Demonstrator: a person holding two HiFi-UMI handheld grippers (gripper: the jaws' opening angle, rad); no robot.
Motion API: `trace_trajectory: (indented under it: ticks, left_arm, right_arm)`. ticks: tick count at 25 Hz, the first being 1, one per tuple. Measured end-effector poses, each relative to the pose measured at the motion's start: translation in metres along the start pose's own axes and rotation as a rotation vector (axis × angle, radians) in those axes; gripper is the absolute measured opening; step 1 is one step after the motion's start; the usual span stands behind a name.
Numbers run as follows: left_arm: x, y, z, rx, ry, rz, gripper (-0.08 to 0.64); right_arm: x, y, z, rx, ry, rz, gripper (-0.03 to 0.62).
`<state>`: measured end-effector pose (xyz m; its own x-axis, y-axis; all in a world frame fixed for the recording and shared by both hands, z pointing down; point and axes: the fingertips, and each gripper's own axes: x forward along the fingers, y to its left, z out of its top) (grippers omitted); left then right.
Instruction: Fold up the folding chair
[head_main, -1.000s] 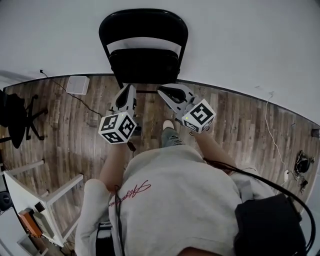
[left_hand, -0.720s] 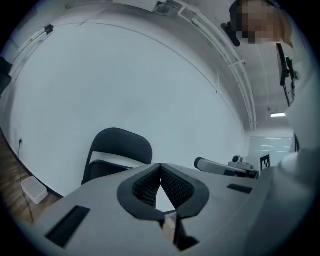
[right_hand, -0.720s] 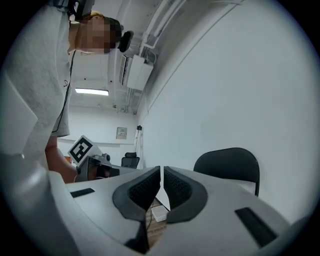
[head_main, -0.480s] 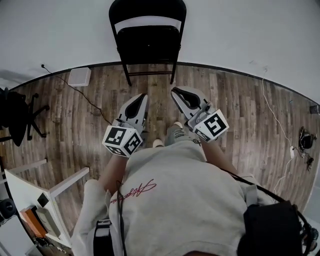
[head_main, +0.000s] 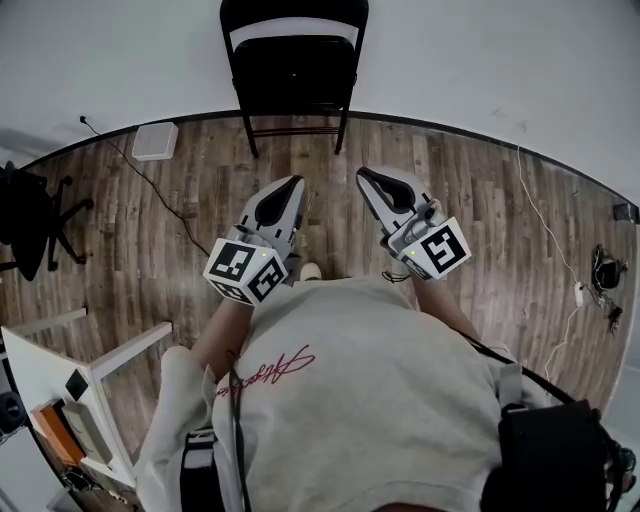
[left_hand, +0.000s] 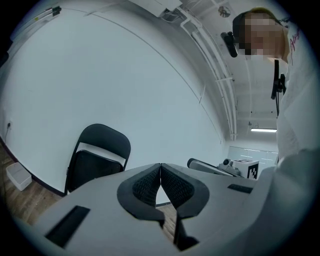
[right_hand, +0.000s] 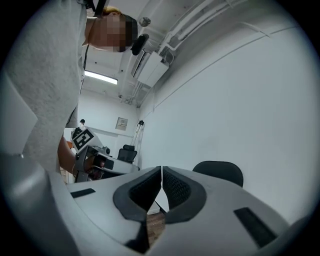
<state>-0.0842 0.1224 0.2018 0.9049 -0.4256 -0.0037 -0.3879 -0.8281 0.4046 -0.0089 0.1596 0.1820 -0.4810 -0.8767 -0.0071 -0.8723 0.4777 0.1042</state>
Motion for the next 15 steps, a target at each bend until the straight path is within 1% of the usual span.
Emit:
trace_trajectory:
  ticks: [2, 6, 9, 15]
  left_arm:
    - [0.002, -0.004, 0.001, 0.005, -0.007, -0.008, 0.017]
    - [0.007, -0.013, 0.002, -0.015, -0.018, -0.017, 0.017]
    - [0.011, -0.014, -0.002, -0.020, -0.002, -0.027, 0.017]
    - [0.017, -0.016, -0.009, -0.053, 0.020, -0.042, 0.017]
  right_arm:
    - [-0.007, 0.001, 0.000, 0.012, -0.003, -0.009, 0.021]
    - [-0.020, 0.000, -0.007, 0.035, 0.014, -0.011, 0.020]
    - [-0.022, -0.001, -0.009, 0.049, 0.006, -0.015, 0.018]
    - [-0.022, 0.002, -0.009, 0.061, -0.003, -0.021, 0.018]
